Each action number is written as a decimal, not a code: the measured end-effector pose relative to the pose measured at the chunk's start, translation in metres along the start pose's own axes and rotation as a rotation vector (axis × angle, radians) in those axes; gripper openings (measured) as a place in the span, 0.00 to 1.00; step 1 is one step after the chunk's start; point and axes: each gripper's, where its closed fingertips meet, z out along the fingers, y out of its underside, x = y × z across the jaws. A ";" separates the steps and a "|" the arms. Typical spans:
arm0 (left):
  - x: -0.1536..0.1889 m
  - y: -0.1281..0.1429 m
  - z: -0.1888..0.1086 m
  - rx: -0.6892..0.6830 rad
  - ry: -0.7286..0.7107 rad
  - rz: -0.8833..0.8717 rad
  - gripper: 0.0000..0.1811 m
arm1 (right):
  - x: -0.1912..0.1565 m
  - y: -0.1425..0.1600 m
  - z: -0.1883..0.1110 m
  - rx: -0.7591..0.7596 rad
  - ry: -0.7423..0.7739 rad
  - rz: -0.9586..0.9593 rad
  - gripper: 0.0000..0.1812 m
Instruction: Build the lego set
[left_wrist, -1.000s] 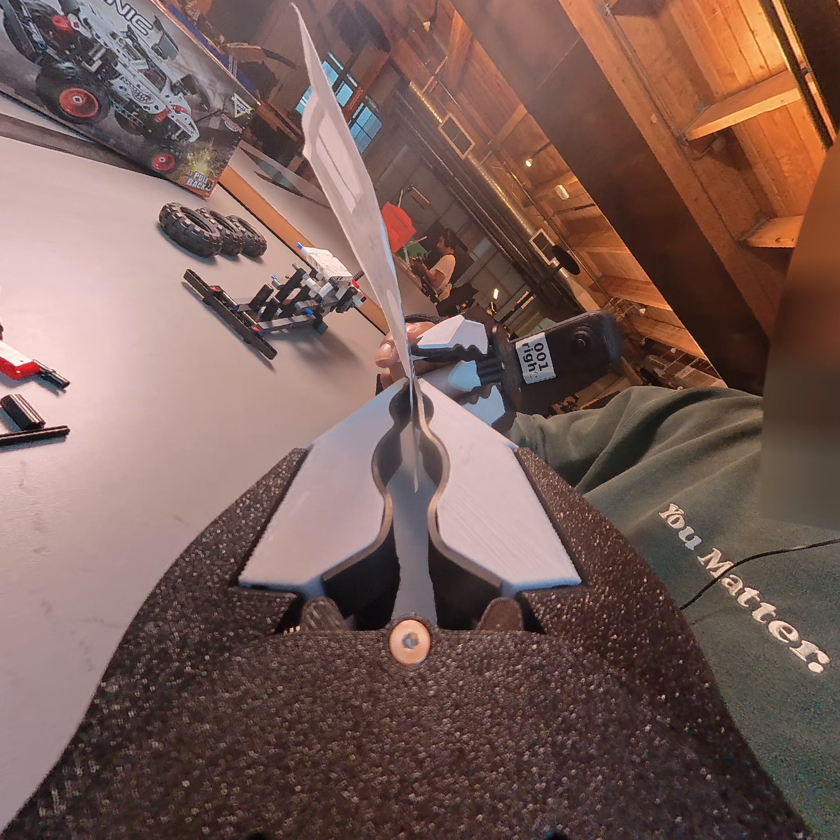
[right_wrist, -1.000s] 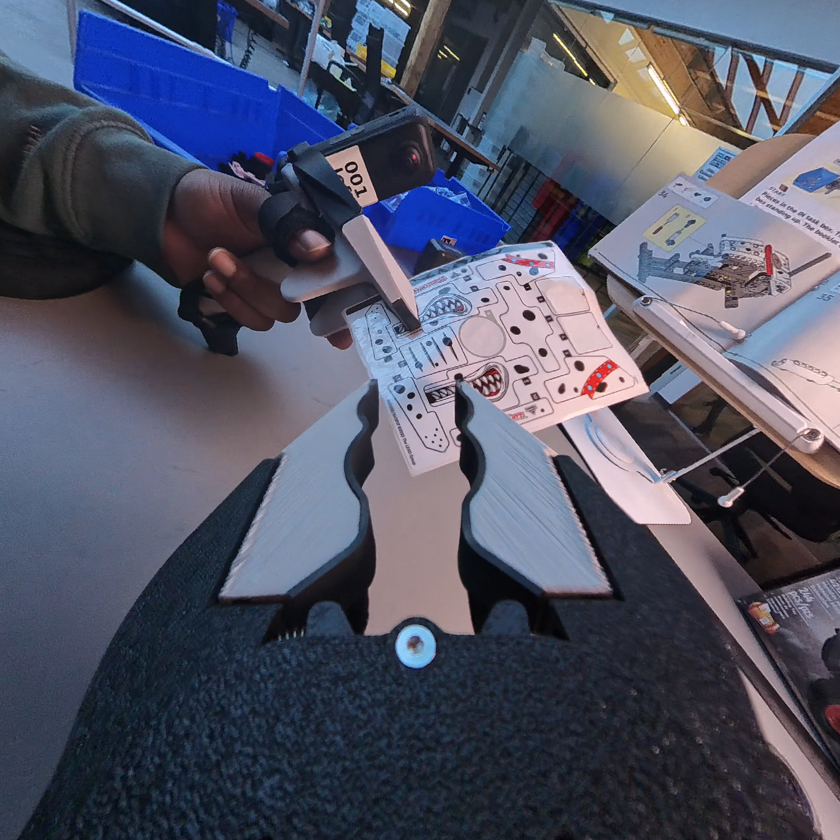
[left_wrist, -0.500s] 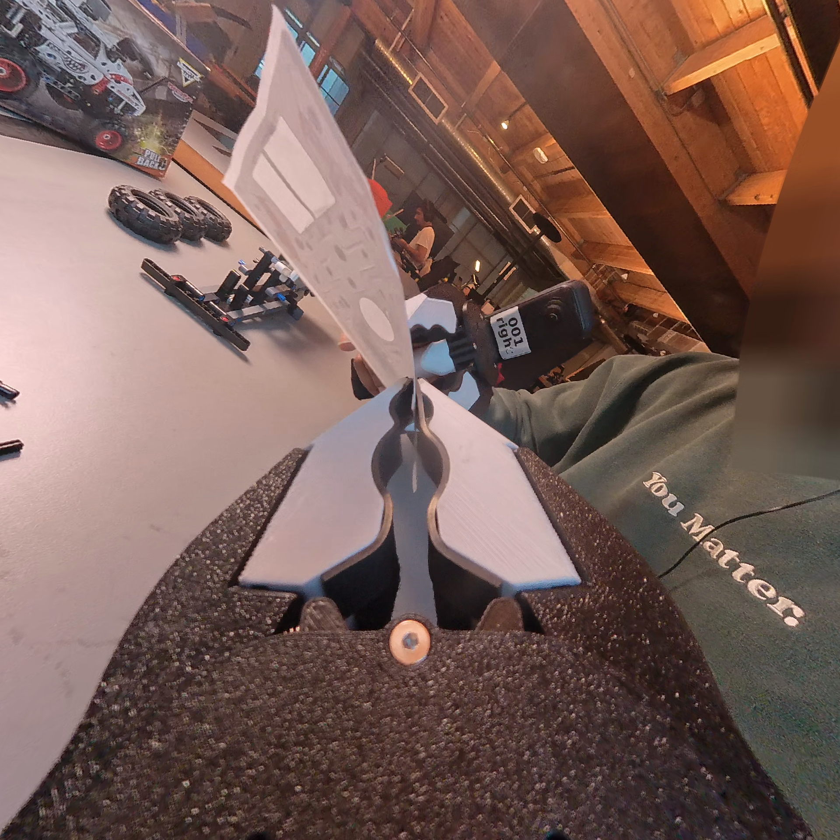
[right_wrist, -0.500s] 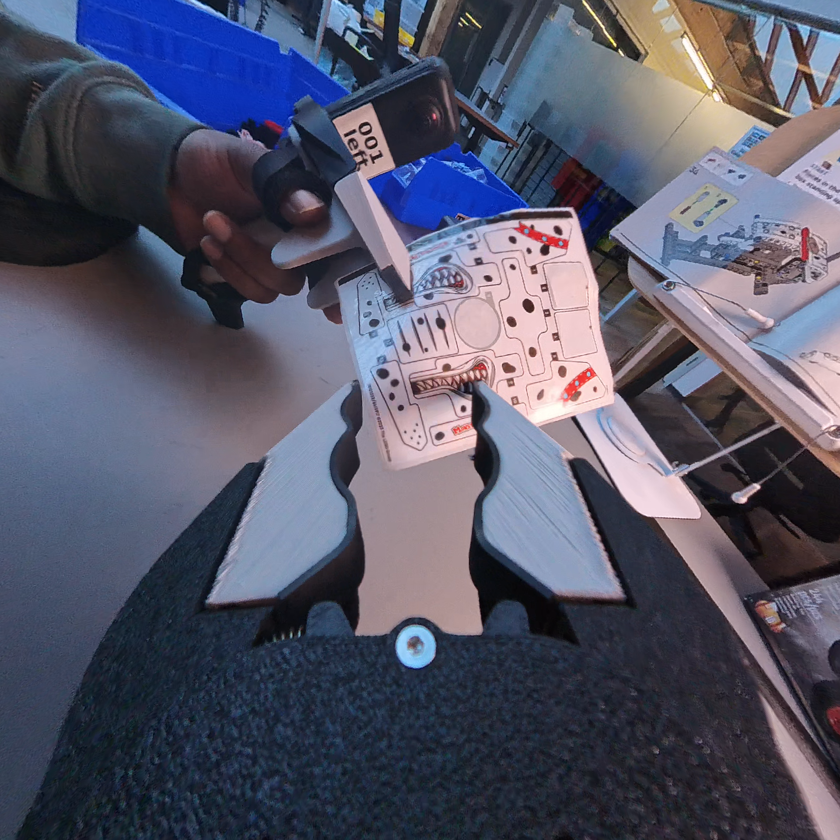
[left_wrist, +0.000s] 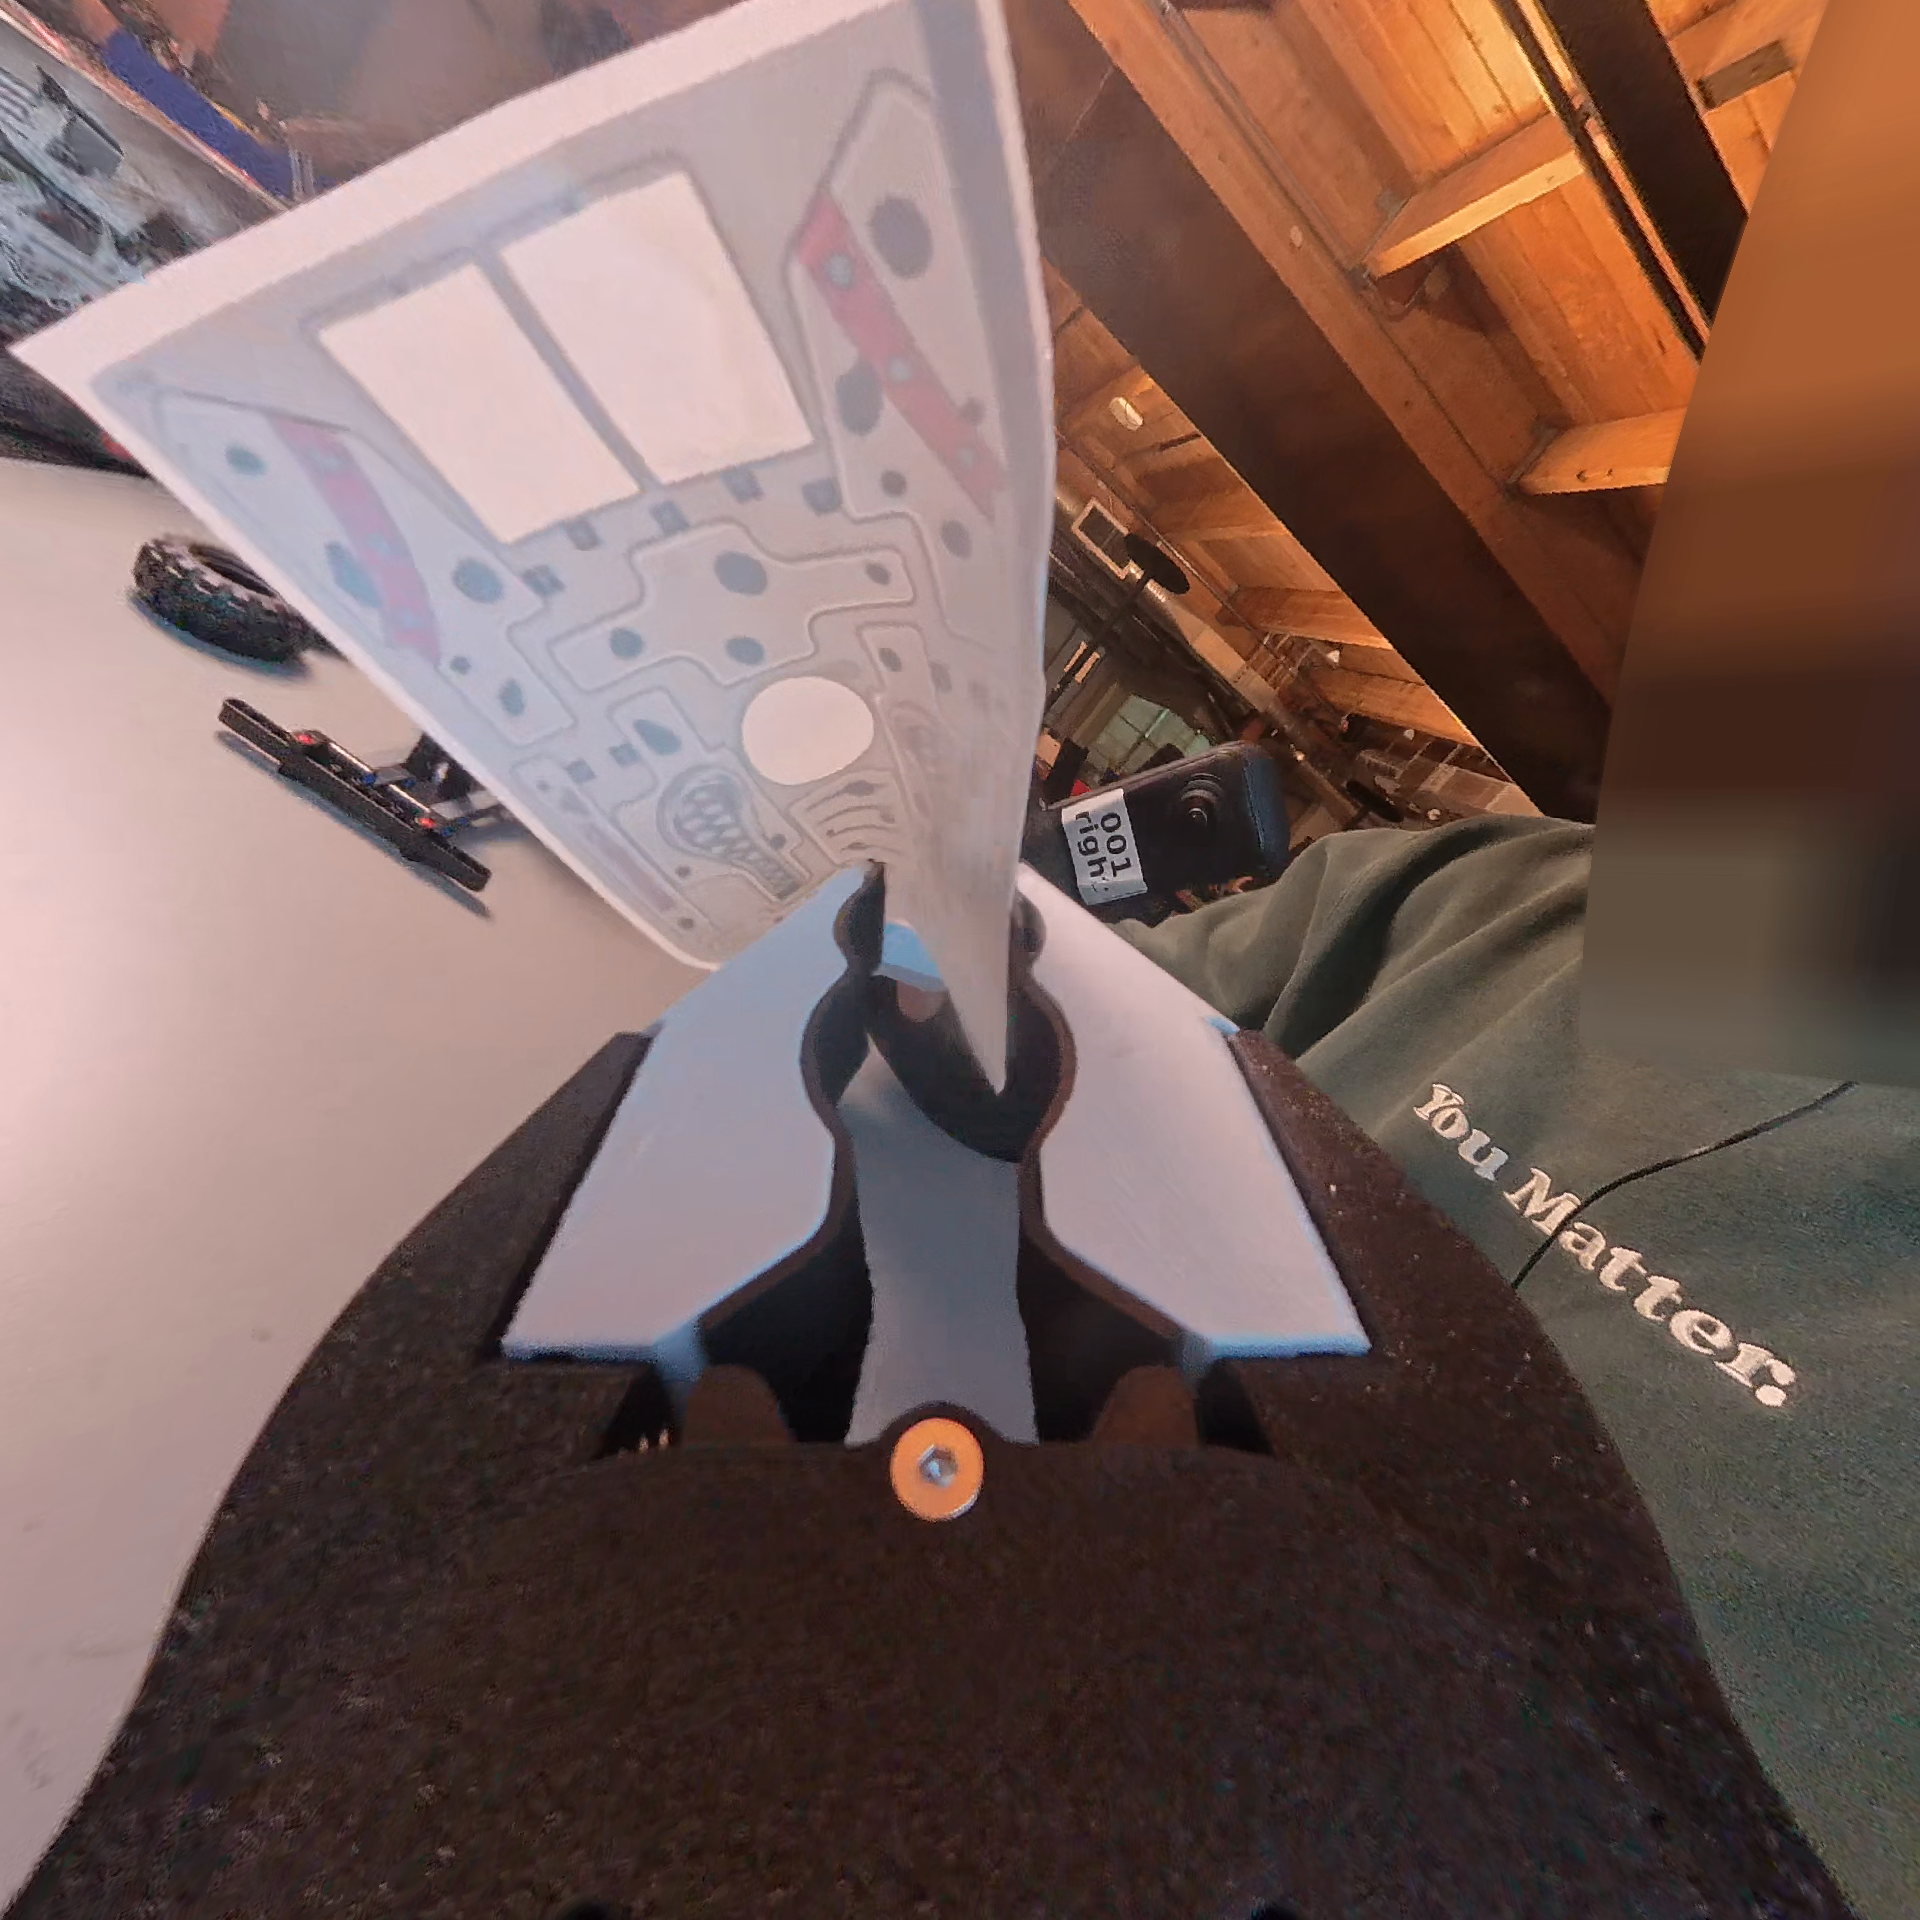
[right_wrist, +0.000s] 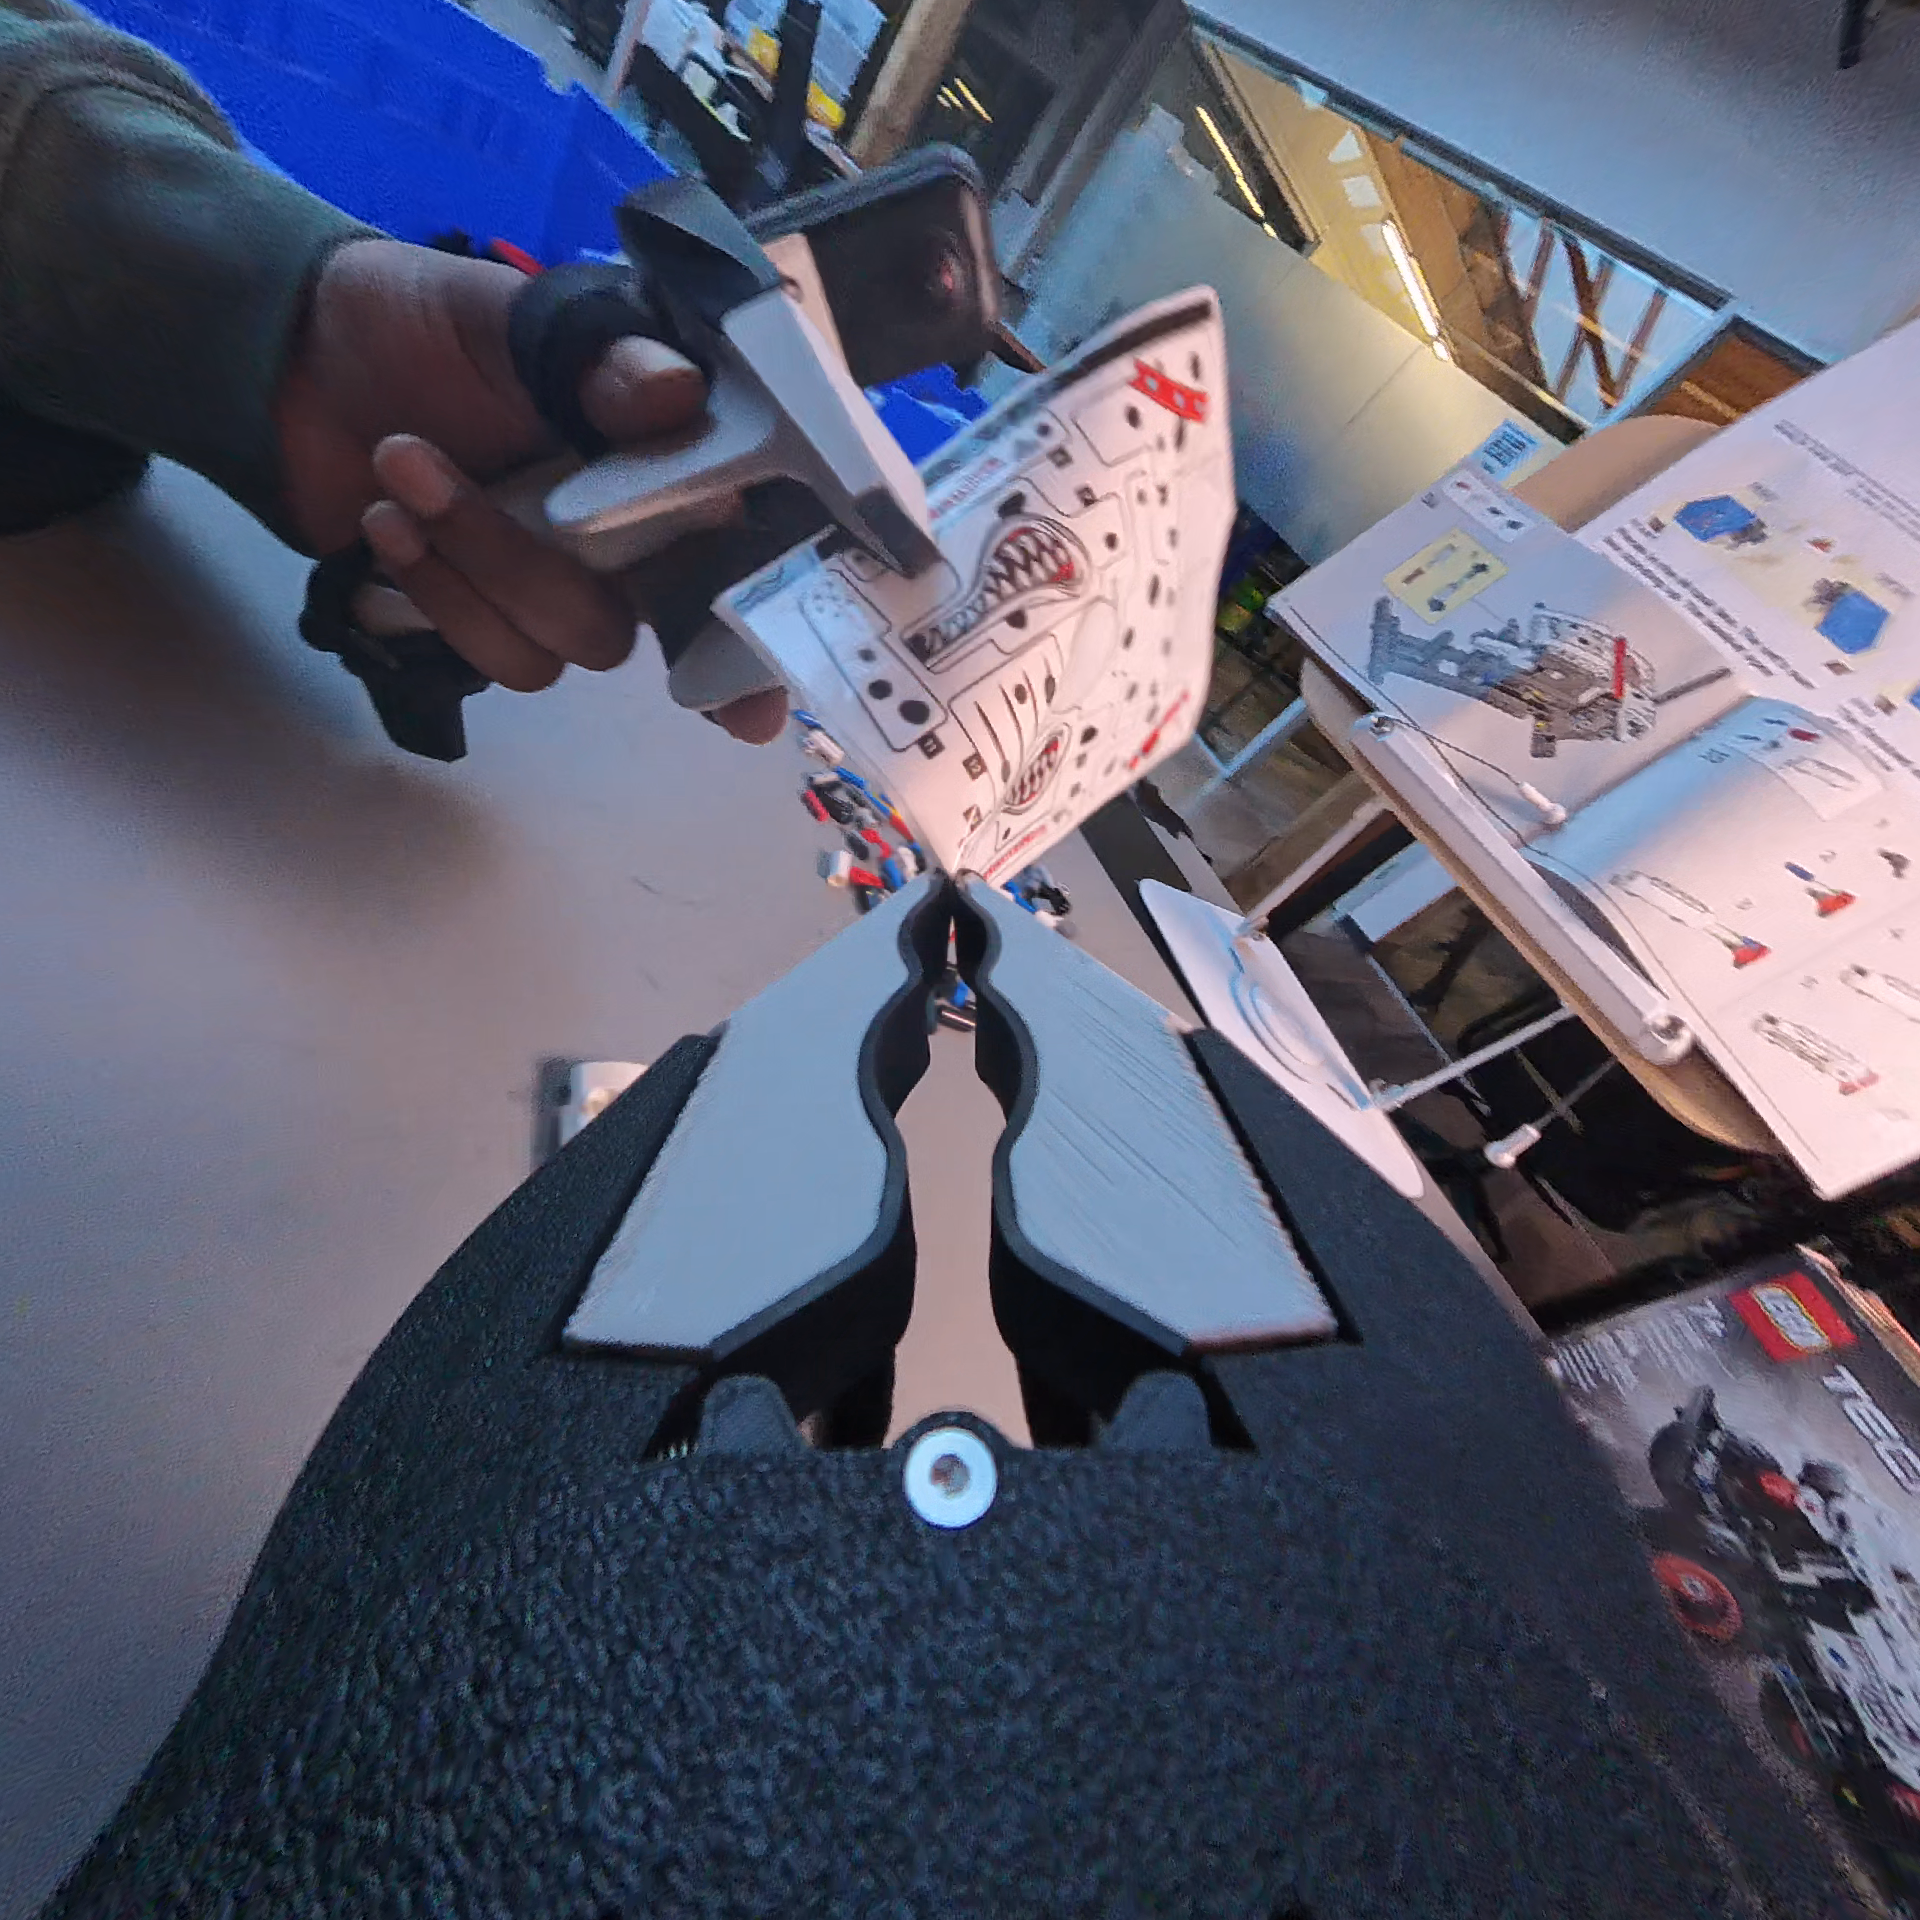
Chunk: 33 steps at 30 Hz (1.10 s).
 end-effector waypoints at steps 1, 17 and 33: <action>-0.001 -0.004 0.000 0.021 -0.014 0.012 0.18 | 0.009 0.003 0.000 -0.022 0.046 0.011 0.00; -0.046 0.003 0.025 0.059 -0.450 0.139 0.22 | 0.000 0.007 0.013 -0.149 0.082 0.327 0.00; 0.009 0.020 0.020 -0.136 -0.061 0.163 0.00 | 0.005 -0.044 -0.029 0.150 -0.155 0.262 0.24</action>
